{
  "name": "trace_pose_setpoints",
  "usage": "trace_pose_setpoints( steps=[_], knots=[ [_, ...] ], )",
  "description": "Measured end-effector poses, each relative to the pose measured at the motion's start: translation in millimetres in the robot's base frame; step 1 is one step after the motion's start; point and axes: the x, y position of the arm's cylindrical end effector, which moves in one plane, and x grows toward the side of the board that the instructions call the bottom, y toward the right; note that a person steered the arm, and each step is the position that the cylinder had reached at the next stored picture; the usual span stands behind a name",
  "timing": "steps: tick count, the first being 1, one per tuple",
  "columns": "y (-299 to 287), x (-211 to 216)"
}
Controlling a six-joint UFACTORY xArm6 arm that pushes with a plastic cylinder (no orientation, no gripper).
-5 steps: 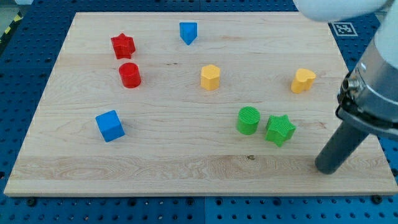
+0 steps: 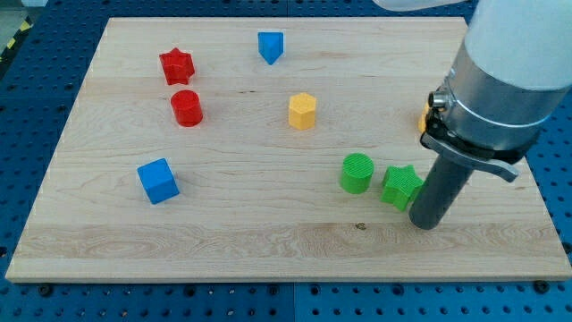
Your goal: Push the green star into the green circle
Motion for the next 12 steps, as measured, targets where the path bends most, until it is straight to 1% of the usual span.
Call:
trace_pose_setpoints(
  steps=[2,3,4,5,6,10,11,12],
  knots=[
    [-11.1,-17.8],
    [-11.0,-17.2],
    [13.0,-8.9],
    [18.2,-19.3],
    [14.4,-30.0],
    [4.8,-50.8],
    [34.7,-50.9],
    [33.9,-69.2]
  ],
)
